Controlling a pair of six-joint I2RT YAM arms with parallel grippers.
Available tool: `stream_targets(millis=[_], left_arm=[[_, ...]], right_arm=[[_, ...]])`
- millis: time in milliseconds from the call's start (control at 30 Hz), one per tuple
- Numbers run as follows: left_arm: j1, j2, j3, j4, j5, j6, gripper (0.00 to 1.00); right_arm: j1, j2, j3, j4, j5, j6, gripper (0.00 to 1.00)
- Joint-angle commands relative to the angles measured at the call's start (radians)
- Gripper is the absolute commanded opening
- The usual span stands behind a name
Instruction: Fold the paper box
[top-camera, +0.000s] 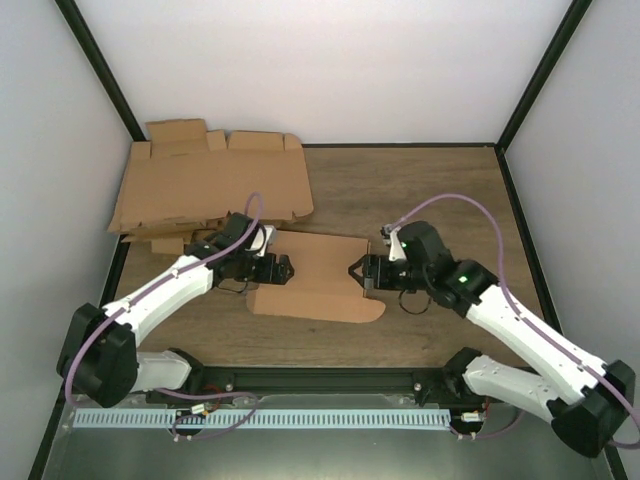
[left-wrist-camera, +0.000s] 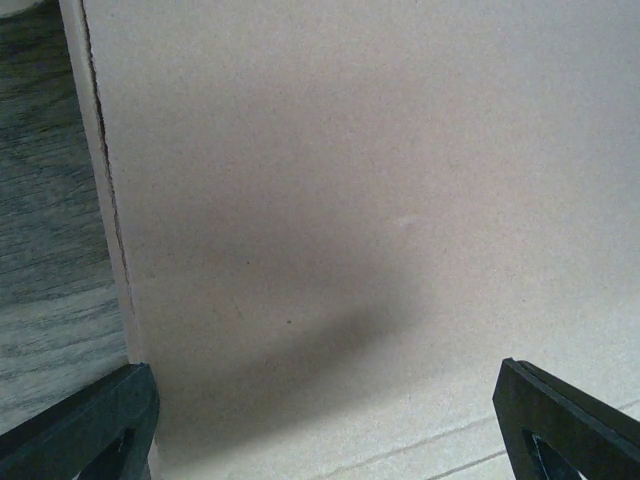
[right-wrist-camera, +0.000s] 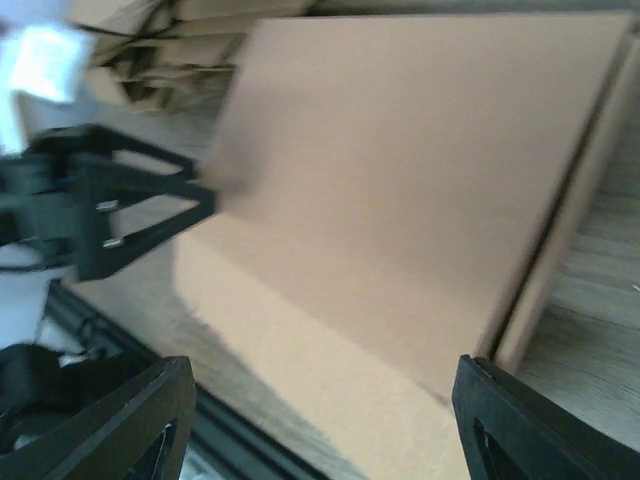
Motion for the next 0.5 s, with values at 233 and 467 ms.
stream_targets(millis=[233, 467], left_arm=[[0.017, -0.041, -0.015, -0.005, -0.039, 0.006, 0.97], [0.133, -0.056, -0.039, -0.002, 0.053, 0.035, 0.87]], right_arm=[[-0.021, 0.12, -0.222, 0.193, 0.129, 0.126, 0.62], [-0.024, 0.123, -0.293, 0.285, 0.013, 0.144, 0.42]])
